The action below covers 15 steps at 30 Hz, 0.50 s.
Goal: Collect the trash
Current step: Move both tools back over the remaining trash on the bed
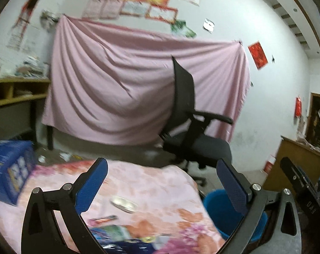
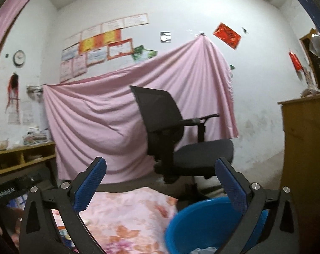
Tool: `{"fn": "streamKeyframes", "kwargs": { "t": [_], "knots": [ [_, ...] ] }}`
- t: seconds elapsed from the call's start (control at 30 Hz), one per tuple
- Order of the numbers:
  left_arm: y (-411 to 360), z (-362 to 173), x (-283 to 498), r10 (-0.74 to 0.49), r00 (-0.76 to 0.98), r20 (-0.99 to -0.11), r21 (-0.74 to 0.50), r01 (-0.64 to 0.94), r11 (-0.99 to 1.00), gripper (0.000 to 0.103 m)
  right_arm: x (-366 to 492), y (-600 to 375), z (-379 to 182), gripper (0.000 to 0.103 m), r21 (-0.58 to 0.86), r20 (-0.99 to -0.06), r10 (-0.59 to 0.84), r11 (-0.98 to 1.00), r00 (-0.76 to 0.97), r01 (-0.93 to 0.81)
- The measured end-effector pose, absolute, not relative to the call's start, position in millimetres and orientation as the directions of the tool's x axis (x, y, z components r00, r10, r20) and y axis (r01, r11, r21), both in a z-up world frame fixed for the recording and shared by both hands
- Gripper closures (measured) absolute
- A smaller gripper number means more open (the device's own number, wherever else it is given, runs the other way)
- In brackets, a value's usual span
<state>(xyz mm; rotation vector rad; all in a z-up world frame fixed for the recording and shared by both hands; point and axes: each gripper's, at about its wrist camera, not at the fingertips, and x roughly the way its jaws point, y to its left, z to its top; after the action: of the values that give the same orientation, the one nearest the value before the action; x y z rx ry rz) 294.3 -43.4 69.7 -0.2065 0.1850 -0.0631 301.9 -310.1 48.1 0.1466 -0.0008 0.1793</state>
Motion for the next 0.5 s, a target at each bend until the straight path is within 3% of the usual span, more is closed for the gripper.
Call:
{"fn": "streamKeyframes", "kwargs": {
  "t": [0.2,0.5],
  "knots": [
    [-6.9,65.9,265.8,0.023,0.992,-0.123,-0.179,-0.045,0.983,0.002,294.5,-274.9,48.9,0.000,0.094,0.046,0.254,0.962,0.966,-0.257],
    [39.2,36.0,251.8,0.106,0.975,-0.198,-0.202,-0.146,0.969,0.002,302.6,-247.5,44.2,0.000,0.112,0.010,0.303,0.947,0.953,-0.302]
  ]
}}
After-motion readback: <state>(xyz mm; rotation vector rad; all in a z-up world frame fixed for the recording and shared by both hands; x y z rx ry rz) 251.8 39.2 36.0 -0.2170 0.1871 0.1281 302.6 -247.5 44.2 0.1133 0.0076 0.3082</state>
